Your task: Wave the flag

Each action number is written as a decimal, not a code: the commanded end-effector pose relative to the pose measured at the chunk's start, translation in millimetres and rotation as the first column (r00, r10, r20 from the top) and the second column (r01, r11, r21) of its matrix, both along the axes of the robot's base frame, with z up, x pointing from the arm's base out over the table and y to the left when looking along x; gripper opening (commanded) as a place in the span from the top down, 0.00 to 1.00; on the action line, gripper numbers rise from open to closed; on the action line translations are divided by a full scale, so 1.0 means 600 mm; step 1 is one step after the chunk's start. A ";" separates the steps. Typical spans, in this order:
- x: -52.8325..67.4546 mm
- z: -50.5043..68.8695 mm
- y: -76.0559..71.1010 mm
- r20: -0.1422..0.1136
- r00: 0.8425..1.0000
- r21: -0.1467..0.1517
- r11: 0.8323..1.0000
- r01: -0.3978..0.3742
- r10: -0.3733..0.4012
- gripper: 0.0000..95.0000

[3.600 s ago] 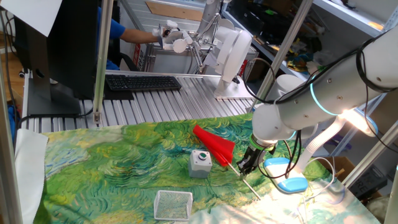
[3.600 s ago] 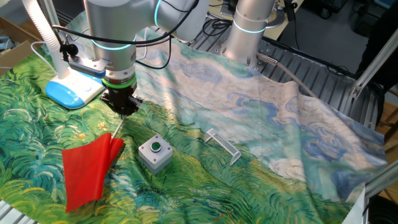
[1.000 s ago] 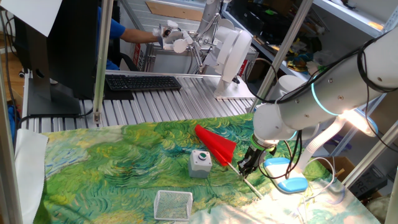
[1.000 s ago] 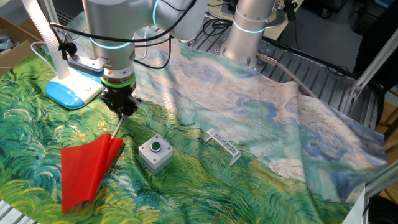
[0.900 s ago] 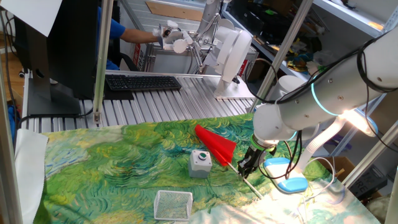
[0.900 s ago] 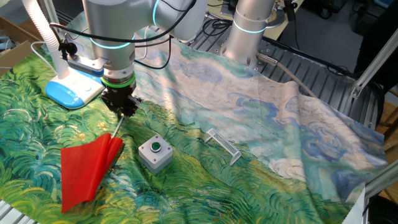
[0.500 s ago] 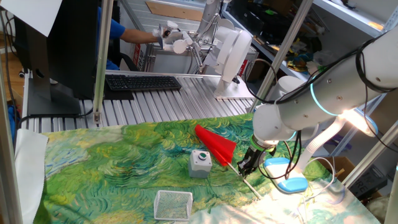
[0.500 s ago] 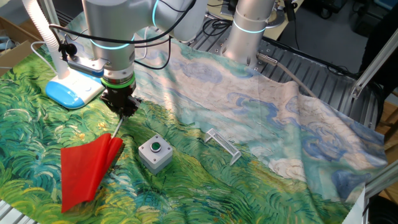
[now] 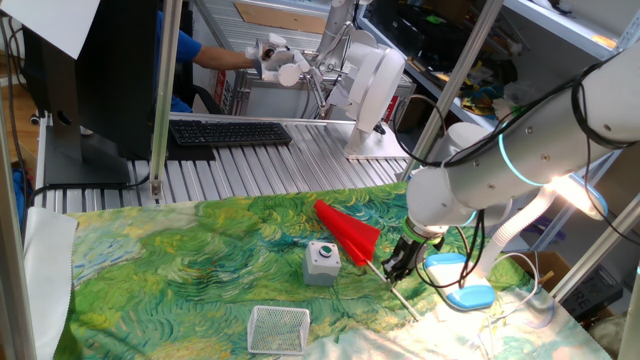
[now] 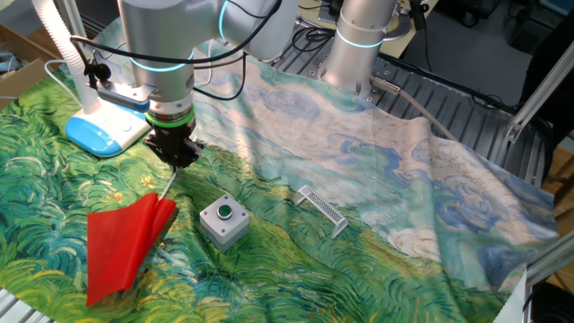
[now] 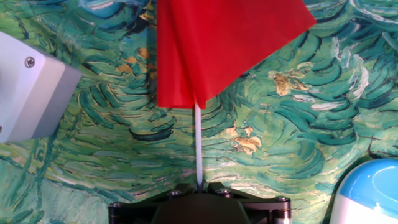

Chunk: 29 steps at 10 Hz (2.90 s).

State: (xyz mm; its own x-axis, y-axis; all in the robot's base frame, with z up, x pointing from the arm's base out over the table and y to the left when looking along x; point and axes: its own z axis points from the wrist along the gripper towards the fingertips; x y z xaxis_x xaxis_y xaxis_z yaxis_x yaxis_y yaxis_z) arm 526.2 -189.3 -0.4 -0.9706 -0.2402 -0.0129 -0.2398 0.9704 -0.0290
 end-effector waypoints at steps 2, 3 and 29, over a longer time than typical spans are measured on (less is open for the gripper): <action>-0.001 0.017 -0.001 -0.009 1.000 0.008 1.000 0.006 -0.005 1.00; -0.002 0.021 -0.001 -0.009 1.000 0.012 1.000 0.008 -0.008 1.00; -0.103 0.335 0.153 -0.066 0.959 -0.021 0.961 0.274 -0.275 1.00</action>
State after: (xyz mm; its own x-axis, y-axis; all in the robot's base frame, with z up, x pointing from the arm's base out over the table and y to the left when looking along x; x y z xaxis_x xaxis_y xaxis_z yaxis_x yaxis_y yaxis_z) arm 467.9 -97.9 199.1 -0.9975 0.0346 0.0617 0.0326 0.9989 -0.0324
